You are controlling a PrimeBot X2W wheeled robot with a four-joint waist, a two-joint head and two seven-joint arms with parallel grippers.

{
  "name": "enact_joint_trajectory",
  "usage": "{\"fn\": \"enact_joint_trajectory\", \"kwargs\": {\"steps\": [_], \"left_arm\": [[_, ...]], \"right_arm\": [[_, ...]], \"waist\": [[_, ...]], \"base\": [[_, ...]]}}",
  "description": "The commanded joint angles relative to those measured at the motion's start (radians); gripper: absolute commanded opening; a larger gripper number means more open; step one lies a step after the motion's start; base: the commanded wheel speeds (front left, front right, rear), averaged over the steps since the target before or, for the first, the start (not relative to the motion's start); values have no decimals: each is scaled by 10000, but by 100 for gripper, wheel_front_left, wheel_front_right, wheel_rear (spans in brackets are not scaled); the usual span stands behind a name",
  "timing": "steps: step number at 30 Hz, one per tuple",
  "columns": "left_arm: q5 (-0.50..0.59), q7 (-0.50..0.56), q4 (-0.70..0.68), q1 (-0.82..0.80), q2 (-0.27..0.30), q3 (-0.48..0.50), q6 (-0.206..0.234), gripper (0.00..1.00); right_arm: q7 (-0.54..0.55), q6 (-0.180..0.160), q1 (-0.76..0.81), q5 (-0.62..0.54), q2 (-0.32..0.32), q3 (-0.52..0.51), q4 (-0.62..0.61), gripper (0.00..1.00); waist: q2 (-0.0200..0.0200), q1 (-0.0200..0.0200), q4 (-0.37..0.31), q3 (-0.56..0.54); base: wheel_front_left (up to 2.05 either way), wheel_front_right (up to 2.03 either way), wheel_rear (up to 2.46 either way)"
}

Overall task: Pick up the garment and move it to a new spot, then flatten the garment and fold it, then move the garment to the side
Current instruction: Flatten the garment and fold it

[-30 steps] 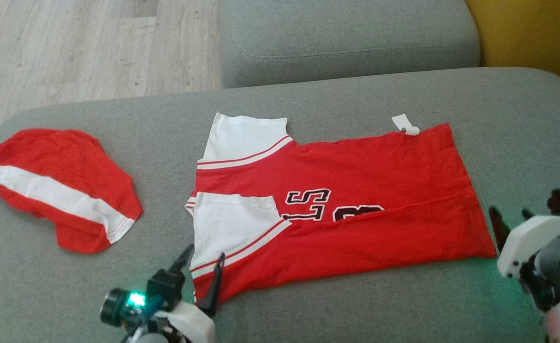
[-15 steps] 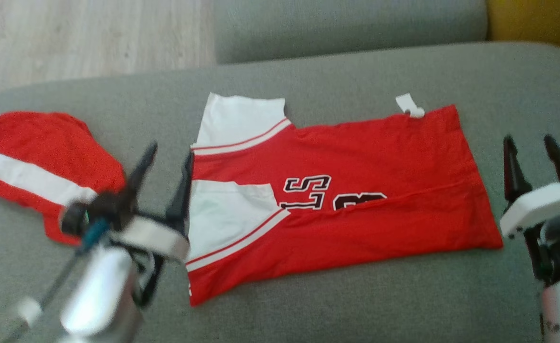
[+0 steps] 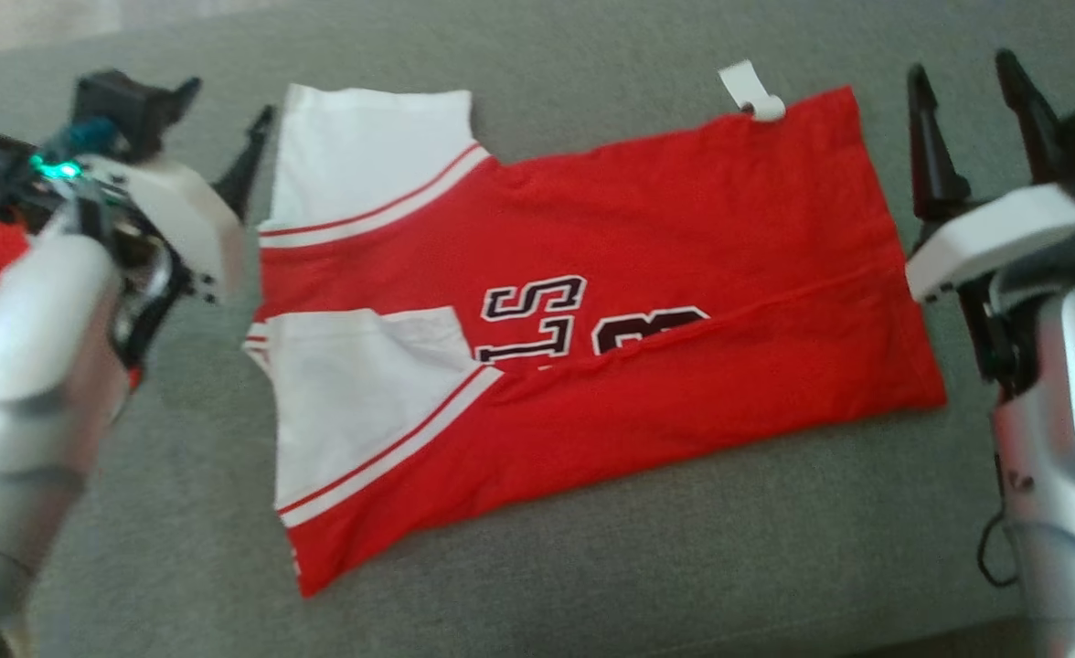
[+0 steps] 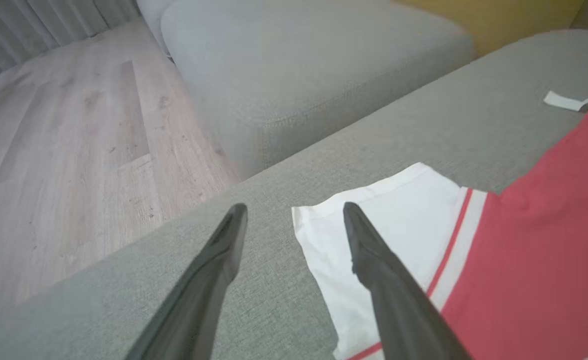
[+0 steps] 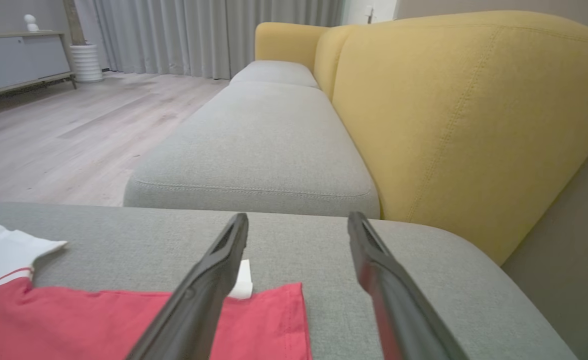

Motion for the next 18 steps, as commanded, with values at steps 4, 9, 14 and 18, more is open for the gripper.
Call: {"fn": "enact_joint_trajectory", "kwargs": {"steps": [4,9,14,18], "left_arm": [[-977,702,289,-1331,1048,-652,19,100],[-2076,1479,770,-2072,1422,-1404,19,100],[-3031,1698,1111,-2560,1496,-1793,18,100],[-3513,1996,1559,-2880,1562,-1971,18,100]], "right_arm": [[-252,-9,-782,46,-21,509,-143,100],[-196,-9,-1105,288,65,768,-10,100],[-363,-9,-1257,266,47,823,56,100],[-447,-9,-1322,552,155,877,104,100]], "waist": [[0,-4,-758,828],[0,-4,-1109,1313],[0,-4,-1308,1665],[0,-4,-1426,1862]], "base": [[0,0,0],[0,0,0],[0,0,0],[0,0,0]]}}
